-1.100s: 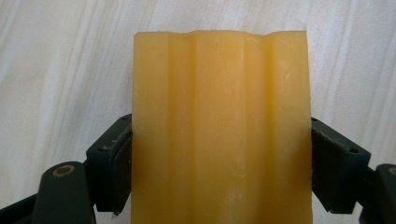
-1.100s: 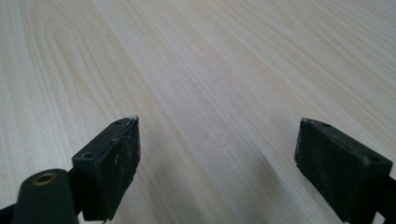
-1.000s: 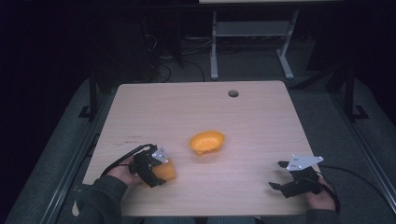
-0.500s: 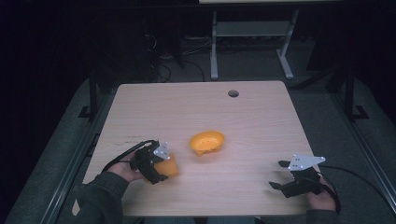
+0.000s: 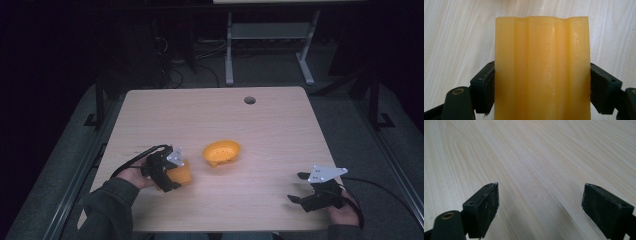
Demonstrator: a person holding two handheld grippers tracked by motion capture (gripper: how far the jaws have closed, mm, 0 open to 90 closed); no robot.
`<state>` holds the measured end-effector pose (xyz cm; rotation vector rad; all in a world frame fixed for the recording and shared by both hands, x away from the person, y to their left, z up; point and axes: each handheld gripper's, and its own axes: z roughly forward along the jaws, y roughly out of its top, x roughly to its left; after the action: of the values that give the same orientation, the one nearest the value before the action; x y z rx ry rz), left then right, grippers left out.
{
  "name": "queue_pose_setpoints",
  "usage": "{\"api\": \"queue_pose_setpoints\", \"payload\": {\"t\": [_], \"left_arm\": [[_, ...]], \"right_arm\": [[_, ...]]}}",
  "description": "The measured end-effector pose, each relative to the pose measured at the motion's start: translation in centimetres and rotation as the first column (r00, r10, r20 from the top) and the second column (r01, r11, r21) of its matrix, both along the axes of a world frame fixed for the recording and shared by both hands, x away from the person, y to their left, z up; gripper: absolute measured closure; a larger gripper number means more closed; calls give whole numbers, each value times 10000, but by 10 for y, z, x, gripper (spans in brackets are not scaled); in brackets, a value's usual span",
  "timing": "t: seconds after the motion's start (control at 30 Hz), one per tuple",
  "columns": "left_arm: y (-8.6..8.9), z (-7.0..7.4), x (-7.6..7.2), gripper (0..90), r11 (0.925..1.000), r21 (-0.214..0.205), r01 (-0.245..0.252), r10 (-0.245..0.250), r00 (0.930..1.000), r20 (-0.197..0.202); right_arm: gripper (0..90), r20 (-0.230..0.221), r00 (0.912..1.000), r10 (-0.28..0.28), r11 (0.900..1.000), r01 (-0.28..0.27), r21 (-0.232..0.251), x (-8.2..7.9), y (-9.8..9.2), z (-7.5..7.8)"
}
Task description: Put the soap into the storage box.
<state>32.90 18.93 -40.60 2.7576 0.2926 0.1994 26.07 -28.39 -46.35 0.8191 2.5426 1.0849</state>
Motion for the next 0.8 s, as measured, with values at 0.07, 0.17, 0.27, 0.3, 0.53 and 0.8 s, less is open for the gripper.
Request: {"api": "queue_pose_setpoints", "payload": {"t": [0.07,0.17,0.27,0.3,0.53,0.8], "left_arm": [[-1,1,2,209,10000,-15,-27,27,10000,-52],[-3,1,5,209,10000,1,-42,42,10000,-18],[-5,4,8,209,9998,-176,-34,35,10000,14],[-5,4,8,208,9998,-176,-34,35,10000,14],[-13,10,16,209,9999,-85,142,-141,9999,67],[-23,19,22,209,9992,-207,345,-341,9993,181]], "right_arm": [[137,29,10000,21,10000,-21,5,0,0,0],[137,36,10000,-11,10000,11,40,-1,-1,1],[137,42,10000,20,10000,-20,42,-1,0,1],[137,42,10000,20,10000,-20,42,-1,0,1],[137,-8,10000,-11,10000,11,30,-1,1,1],[137,100,9999,96,9999,-96,44,-1,0,2]]}}
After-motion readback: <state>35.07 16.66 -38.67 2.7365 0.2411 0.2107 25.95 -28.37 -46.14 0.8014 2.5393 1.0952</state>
